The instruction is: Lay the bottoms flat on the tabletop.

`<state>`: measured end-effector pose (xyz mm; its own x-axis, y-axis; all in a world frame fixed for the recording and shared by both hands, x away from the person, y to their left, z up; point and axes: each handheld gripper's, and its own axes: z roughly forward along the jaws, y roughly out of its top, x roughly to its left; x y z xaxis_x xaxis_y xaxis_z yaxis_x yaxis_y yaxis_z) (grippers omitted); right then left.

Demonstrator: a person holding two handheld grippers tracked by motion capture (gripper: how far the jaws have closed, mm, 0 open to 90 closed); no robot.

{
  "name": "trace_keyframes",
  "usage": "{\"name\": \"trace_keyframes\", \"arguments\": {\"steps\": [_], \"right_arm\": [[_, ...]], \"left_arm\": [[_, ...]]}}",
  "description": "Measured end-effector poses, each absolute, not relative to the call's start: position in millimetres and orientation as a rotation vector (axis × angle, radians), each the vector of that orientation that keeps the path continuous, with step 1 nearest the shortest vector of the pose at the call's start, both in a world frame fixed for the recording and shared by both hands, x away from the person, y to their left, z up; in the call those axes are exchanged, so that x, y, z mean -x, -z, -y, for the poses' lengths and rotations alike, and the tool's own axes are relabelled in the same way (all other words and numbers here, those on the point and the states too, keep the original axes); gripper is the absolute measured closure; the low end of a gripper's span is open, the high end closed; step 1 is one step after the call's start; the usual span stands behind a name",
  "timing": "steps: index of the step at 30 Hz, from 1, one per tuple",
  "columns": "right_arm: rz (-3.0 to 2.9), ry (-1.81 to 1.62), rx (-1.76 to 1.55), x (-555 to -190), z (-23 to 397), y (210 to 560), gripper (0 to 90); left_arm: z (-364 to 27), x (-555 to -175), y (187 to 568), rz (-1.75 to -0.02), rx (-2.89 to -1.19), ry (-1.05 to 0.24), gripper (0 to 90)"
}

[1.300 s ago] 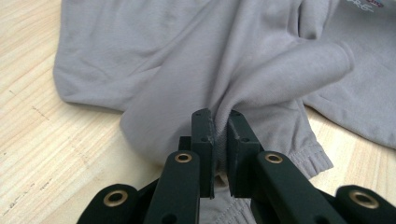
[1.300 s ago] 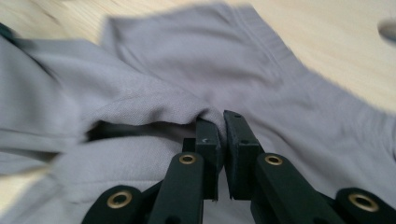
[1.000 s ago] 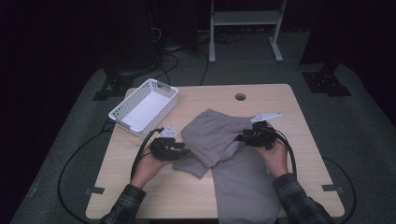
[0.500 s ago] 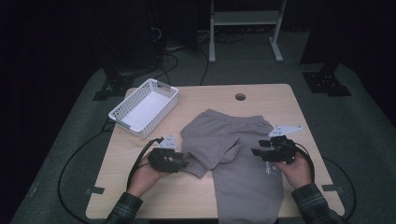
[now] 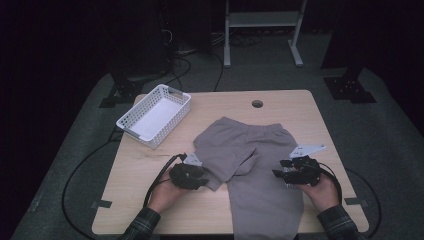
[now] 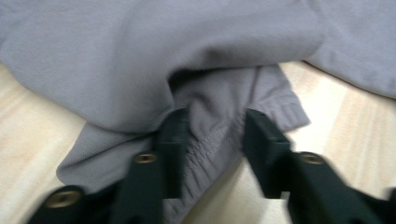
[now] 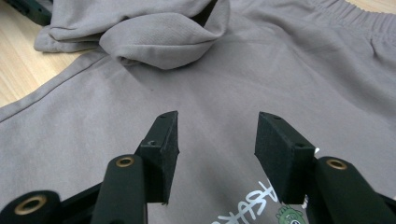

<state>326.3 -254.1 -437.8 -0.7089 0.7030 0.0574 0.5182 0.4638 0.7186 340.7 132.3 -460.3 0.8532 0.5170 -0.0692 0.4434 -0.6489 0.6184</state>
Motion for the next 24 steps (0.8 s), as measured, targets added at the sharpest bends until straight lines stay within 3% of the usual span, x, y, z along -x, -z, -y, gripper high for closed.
{"name": "trace_keyframes", "arguments": {"steps": [3,9,21,24], "right_arm": [[-2.469,-1.078,-1.046,-325,253,438,48.7],[-2.473,-1.074,-1.029,-324,250,438,49.0],[-2.494,-1.057,-0.996,-323,245,439,49.2],[-2.493,-1.055,-0.989,-324,246,440,49.1]], "left_arm": [[-133,-338,459,-0.689,-2.386,-0.145,74.9],[-142,-322,450,-0.674,-2.359,-0.112,79.9],[-158,-276,450,-0.617,-2.388,-0.031,79.6],[-162,-276,445,-0.616,-2.346,-0.043,72.2]]}}
